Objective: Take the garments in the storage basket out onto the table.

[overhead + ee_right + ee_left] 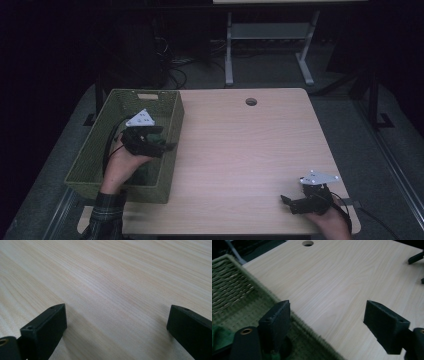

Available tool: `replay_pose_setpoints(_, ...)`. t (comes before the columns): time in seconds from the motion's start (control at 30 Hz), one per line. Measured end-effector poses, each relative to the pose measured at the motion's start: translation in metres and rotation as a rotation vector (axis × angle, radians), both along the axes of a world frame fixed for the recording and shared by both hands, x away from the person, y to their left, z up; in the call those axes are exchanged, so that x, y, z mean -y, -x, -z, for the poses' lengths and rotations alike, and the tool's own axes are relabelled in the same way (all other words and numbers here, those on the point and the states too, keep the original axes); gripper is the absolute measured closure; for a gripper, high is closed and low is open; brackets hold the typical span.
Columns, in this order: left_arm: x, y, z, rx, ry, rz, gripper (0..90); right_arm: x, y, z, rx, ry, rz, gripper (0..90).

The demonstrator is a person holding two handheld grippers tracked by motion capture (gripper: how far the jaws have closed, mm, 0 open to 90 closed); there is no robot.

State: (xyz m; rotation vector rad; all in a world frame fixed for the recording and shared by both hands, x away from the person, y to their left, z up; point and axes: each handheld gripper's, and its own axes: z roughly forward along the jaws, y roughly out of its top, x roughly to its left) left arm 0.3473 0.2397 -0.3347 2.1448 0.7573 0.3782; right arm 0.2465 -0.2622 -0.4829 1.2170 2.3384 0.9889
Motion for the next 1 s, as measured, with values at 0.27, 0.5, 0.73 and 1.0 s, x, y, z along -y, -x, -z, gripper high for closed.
replay_pose_setpoints(0.27, -0.022, -0.002, 0.002, -0.002, -0.032, -0.059, 30.7, 0.000, 0.000, 0.000, 0.000, 0.000, 0.000, 2.4)
replay_pose_setpoints(0.5, -0.041, -0.005, 0.006, -0.002, -0.082, -0.113, 39.4, 0.000, 0.000, 0.000, 0.000, 0.000, 0.000, 2.4)
replay_pose_setpoints(0.73, -0.053, -0.010, 0.015, -0.018, -0.109, -0.148, 46.1, 0.000, 0.000, 0.000, 0.000, 0.000, 0.000, 2.4)
replay_pose_setpoints(1.0, -0.066, -0.017, 0.029, -0.047, -0.162, -0.189, 50.3, 0.000, 0.000, 0.000, 0.000, 0.000, 0.000, 2.4)
